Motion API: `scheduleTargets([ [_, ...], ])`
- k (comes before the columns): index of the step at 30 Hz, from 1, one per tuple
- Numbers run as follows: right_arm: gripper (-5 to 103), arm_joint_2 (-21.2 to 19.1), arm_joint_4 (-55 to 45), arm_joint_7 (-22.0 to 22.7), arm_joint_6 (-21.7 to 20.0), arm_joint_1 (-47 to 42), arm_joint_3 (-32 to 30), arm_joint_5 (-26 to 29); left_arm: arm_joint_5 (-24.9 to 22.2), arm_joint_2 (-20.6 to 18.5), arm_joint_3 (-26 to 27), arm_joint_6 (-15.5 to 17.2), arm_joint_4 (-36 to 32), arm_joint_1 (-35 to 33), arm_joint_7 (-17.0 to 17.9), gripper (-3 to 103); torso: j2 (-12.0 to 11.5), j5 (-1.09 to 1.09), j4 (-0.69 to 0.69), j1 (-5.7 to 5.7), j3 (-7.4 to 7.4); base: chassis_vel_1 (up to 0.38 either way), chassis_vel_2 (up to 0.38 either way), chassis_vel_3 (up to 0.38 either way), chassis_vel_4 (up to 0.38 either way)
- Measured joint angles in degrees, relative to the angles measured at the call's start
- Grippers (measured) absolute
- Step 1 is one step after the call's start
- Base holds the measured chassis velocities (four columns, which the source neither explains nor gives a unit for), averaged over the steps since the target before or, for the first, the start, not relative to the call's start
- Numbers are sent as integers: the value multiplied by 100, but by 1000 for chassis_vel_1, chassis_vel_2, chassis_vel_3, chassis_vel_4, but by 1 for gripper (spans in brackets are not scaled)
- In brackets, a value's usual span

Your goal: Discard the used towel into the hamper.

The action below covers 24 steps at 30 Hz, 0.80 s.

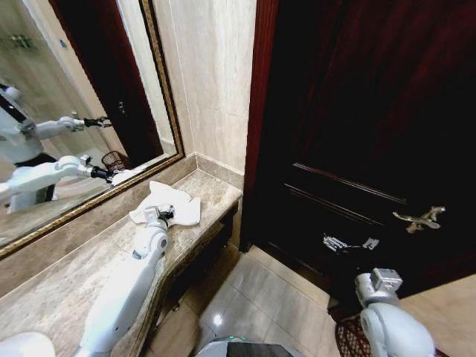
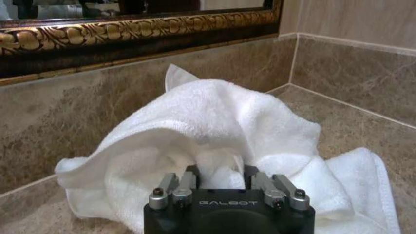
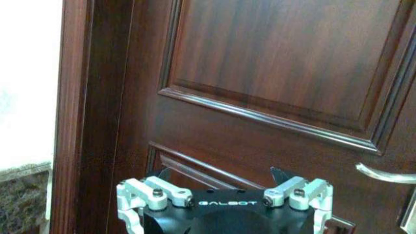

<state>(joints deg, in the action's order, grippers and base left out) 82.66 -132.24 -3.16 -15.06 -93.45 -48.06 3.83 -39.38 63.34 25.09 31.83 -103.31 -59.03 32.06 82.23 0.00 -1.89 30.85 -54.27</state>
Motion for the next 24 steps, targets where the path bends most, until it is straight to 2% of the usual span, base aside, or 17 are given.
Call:
scheduleTargets([
  [6,100,26,-8,5,53,-7,-17,13,6,-24,7,-113,-17,-12,-57,29,0,0,0,0,0,0,0,0,0],
  [8,100,41,-21,8,72,-25,-20,23,27,-47,26,-227,-55,-46,-145,22,0,-1,0,0,0,0,0,0,0],
  [9,100,41,-21,8,72,-25,-20,23,27,-47,26,-227,-55,-46,-145,22,0,-1,0,0,0,0,0,0,0],
  [14,100,48,-39,47,99,-33,-21,42,173,-49,112,-380,-317,-233,-173,8,0,-1,0,0,0,0,0,0,0],
  [17,100,47,-41,60,110,-32,-20,58,224,-82,180,-414,-497,-346,-188,6,0,-1,0,0,0,0,0,0,0],
  [19,100,55,-43,63,121,-32,-11,69,291,-140,264,-623,-675,-463,-309,6,0,-1,-1,0,0,0,0,0,0],
  [20,100,55,-43,63,121,-32,-11,69,291,-140,264,-623,-675,-463,-309,6,0,-1,-1,0,0,0,0,0,0],
  [22,100,76,-48,64,144,-39,-2,70,385,-202,349,-1126,-793,-571,-599,6,0,-1,0,0,0,0,0,0,0],
  [23,100,76,-48,64,144,-39,-2,70,385,-202,349,-1126,-793,-571,-599,6,0,-1,0,0,0,0,0,0,0],
  [24,100,83,-52,64,155,-47,1,70,444,-229,392,-1306,-847,-619,-728,6,0,-1,0,0,0,0,0,0,0],
])
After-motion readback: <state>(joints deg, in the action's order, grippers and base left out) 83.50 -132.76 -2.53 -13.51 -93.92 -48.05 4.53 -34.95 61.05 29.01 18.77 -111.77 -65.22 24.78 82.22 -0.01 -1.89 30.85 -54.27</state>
